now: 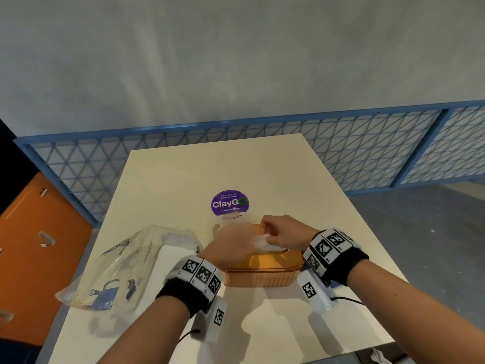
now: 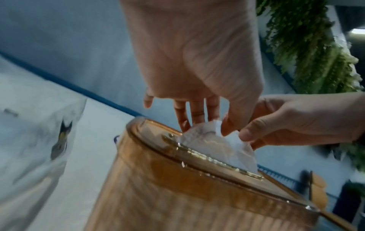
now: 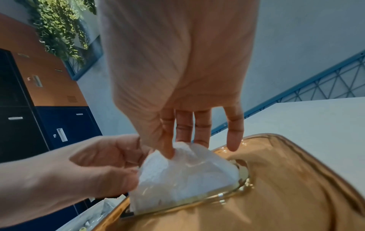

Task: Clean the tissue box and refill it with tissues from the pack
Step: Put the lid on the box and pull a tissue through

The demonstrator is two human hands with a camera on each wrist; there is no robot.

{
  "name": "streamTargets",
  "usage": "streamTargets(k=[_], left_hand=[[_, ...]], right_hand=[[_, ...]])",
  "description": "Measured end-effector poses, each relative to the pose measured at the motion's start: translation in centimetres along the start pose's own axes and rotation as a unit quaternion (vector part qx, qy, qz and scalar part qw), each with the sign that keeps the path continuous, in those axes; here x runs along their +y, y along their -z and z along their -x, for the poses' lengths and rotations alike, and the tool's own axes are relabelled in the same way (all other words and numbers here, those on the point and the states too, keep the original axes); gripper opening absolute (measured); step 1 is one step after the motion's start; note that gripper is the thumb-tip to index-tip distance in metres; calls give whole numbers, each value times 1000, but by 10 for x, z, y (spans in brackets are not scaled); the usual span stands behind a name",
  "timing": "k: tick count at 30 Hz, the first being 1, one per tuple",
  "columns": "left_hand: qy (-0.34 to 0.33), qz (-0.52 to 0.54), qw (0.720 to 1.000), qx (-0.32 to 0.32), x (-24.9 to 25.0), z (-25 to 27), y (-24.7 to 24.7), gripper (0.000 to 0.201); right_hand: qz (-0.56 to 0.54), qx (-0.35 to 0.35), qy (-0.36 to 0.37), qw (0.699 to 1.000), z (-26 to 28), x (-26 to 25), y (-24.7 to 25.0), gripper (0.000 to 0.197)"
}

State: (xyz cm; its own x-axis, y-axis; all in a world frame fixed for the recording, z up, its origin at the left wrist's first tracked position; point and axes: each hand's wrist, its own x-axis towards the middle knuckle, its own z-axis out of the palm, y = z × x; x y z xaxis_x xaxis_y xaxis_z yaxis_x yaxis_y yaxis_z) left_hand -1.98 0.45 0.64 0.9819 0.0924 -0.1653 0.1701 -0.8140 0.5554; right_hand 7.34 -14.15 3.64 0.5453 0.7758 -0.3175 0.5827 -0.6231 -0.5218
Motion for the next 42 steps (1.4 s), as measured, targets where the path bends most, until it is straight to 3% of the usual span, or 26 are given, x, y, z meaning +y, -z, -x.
streamTargets(k=[3, 7, 11, 15, 19, 22, 27, 35, 40, 42], left_hand=[[1, -95, 993, -65, -3, -5, 13, 15], [2, -107, 991, -83, -5, -8, 26, 3], [2, -69, 995, -68, -7, -9, 31, 6], [25, -139, 986, -93, -14, -8, 30, 19], [16, -153, 985, -83, -15, -6, 30, 21], [-9, -162, 985, -58, -17, -1, 31, 23], [-33, -252, 966, -49, -30, 6, 27, 27], [-57, -219, 972, 69, -29, 14, 30, 15], [-26, -101, 994, 33, -43, 21, 13, 28], [-24, -30, 998, 55, -44, 19, 5, 16]], right_hand=[[4, -27, -8, 1000, 3, 0, 1, 34], [43, -37, -26, 998, 4, 6, 3, 29], [25, 21, -33, 999, 8, 16, 6, 19], [47, 11, -45, 998, 11, 24, -1, 10], [58, 28, -68, 996, 10, 27, -8, 37], [73, 60, -64, 993, 14, 26, -8, 18], [58, 80, -41, 994, 20, 31, -16, 22], [3, 170, -22, 985, 24, 38, -23, 17], [-80, 184, -29, 979, 33, 42, -35, 20], [-110, 190, -38, 975, 33, 42, -37, 17]])
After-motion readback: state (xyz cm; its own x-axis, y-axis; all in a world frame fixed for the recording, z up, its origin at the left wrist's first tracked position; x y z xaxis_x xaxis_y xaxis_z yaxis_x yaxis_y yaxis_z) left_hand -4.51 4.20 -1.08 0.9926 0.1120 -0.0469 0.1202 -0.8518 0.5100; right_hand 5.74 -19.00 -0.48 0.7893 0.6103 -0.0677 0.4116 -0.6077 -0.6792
